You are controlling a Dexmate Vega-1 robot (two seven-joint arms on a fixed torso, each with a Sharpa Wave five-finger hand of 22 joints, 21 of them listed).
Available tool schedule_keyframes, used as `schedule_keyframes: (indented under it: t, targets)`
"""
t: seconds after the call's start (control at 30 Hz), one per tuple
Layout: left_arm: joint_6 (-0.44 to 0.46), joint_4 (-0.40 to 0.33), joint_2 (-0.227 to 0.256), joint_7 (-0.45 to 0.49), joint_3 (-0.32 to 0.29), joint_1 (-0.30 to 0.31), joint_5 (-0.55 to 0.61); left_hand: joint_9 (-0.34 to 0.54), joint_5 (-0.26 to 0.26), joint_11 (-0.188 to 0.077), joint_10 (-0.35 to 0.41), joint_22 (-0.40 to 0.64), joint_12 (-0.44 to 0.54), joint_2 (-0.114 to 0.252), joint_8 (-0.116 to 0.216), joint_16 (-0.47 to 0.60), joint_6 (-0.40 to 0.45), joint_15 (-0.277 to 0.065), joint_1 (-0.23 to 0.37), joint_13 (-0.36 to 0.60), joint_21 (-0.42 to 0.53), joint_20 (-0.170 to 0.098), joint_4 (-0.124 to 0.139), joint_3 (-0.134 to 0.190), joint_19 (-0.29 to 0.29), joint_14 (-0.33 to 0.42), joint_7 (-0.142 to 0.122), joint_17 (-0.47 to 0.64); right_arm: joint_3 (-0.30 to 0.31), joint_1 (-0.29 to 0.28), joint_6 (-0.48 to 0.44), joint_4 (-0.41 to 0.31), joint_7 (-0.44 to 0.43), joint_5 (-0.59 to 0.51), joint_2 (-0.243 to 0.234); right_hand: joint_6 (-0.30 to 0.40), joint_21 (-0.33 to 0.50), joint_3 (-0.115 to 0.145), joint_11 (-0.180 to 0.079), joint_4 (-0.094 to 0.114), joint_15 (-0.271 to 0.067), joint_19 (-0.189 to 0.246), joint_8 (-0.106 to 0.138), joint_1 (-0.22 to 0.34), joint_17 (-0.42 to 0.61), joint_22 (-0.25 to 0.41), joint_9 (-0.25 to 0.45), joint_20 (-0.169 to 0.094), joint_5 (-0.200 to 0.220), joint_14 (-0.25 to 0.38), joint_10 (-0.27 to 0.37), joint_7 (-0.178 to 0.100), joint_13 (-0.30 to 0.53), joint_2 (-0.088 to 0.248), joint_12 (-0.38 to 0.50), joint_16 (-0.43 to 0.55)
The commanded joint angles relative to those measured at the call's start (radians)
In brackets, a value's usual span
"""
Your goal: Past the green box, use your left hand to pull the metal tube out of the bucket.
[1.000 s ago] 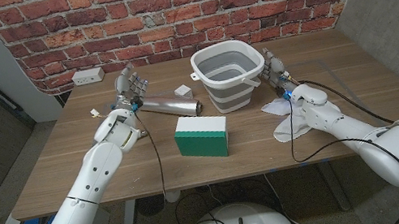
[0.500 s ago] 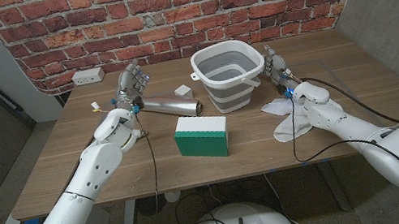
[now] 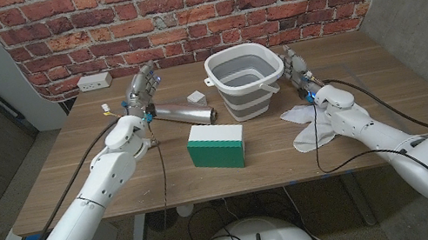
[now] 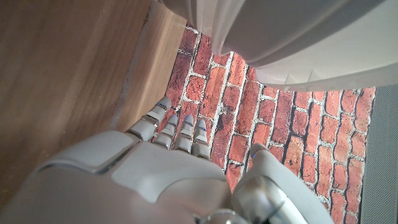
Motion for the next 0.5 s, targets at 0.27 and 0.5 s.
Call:
schedule_keyframes:
  t: [0.27,0.5]
  targets:
    - [-0.073,0.147,-0.008,-0.092,0.068,-0.08,0.198,0.001,-0.003,-0.007,-0.013,0.002,0.002,0.007,-0.003,0.0,-0.009,-0.011,-0.022,0.0,0.004,-0.081,0.0,-0.001,-0.018,-0.015,-0.015,0.001,0.003,-0.011,0.017,-0.024,-0.002,-0.003,-0.017,-0.008,0.002,-0.005,0.002,0.001,-0.009,-0.009,-0.003,-0.008,0.001,0.003,0.005,-0.007,0.006,-0.009,0.005,-0.007,0.0,0.052,0.004,0.0]
    - [-0.025,0.124,0.015,-0.078,0.078,-0.083,0.24,0.001,-0.006,-0.004,-0.024,0.002,-0.001,0.018,-0.009,0.001,-0.027,-0.01,-0.054,-0.001,0.003,-0.075,0.015,-0.006,-0.029,-0.03,-0.026,0.004,0.009,-0.022,0.02,-0.031,-0.012,0.002,-0.02,-0.014,-0.001,-0.008,0.004,0.0,-0.006,-0.017,-0.004,-0.008,0.001,0.003,0.005,-0.009,0.006,-0.016,-0.002,-0.006,0.0,0.048,0.002,-0.003]
